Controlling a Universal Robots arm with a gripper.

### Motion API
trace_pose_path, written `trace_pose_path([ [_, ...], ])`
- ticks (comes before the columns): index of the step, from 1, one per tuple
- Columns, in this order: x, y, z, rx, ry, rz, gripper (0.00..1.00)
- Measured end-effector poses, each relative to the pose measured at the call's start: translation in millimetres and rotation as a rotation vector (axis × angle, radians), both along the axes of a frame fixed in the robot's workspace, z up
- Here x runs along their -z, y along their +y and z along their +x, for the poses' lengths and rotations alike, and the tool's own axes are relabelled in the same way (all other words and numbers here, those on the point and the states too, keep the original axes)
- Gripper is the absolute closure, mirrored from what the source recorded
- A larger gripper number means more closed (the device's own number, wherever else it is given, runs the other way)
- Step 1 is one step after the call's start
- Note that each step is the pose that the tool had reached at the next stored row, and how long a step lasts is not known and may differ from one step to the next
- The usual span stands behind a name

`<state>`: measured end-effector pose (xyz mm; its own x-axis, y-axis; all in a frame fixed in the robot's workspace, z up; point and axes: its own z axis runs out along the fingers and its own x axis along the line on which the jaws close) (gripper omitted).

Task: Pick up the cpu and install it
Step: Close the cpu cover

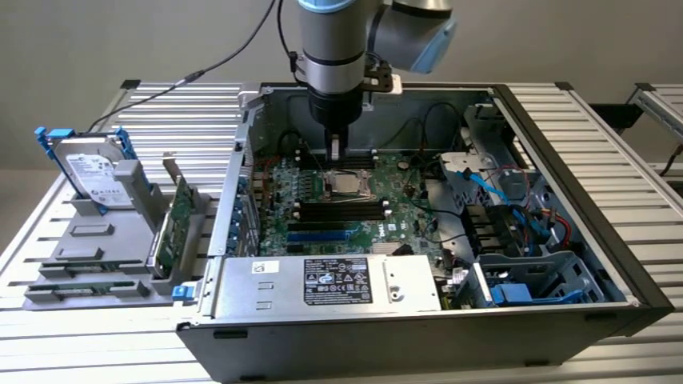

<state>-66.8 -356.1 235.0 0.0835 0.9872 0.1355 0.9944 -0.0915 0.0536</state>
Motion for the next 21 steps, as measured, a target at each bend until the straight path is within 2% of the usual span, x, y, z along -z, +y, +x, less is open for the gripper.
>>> trace_pose_path([
  [9,15.7,0.0,-10.5,-0.062,-0.0001,0.0000,0.89],
  [21,26.0,-0.7,-15.8,-0.065,-0.0004,0.0000,0.89],
])
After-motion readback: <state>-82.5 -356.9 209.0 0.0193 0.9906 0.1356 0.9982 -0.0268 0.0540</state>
